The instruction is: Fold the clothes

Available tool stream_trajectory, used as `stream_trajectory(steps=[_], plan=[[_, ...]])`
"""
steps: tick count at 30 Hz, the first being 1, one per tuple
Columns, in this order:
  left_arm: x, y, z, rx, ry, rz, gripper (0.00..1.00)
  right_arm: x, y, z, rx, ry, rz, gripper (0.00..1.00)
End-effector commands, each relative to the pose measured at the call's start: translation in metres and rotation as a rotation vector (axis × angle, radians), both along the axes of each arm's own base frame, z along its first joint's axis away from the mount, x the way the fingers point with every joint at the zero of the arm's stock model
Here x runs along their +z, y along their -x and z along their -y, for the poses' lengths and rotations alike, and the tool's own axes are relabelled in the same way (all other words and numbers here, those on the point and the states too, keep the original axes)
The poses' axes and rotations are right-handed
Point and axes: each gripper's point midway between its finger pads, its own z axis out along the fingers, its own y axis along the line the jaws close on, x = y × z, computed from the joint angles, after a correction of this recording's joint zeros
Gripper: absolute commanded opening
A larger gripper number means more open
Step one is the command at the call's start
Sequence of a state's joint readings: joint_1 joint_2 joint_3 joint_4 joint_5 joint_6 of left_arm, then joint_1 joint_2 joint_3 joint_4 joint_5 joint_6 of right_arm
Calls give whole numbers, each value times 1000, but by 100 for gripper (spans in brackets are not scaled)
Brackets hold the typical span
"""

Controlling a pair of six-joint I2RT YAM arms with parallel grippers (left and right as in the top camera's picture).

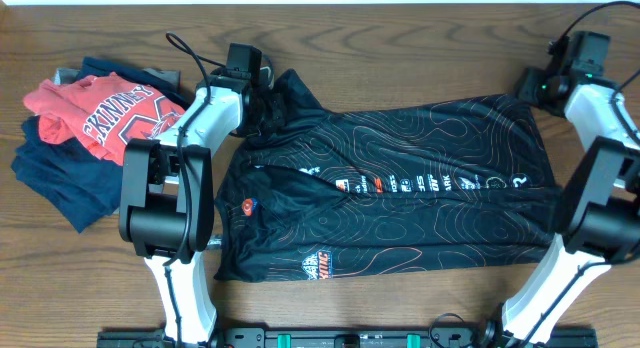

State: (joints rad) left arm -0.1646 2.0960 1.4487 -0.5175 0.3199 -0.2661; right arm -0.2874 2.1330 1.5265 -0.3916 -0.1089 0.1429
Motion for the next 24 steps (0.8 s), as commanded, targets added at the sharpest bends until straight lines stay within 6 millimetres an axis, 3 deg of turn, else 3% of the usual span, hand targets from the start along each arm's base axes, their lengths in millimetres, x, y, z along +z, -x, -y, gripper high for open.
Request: stream_trajectory(steps=[1,5,9,11,14,15,20,24], plan=[[9,1,3,1,16,9,6,-13,-13,-6,-20,8,7,59],[9,1,4,0,15,9,6,-30,-17,-8,-37,24,-3,59],[8,2,4,0,13,7,6,-41,-12,0,-79,58,-34,52],[8,2,4,0,13,7,6,-44,-11,0,-80,56,-42,40],[8,2,4,1,13,8,6,-45,-9,1,-86,58,-53,4],[8,2,4,0,13,8,6,-46,-7,2,-99,59,-59,1],[14,1,3,1,15,17,6,-43,3,7,-117,52,-94,1],[37,-2,4,-1,26,66,6,-18,10,22,-151,67,-84,1]])
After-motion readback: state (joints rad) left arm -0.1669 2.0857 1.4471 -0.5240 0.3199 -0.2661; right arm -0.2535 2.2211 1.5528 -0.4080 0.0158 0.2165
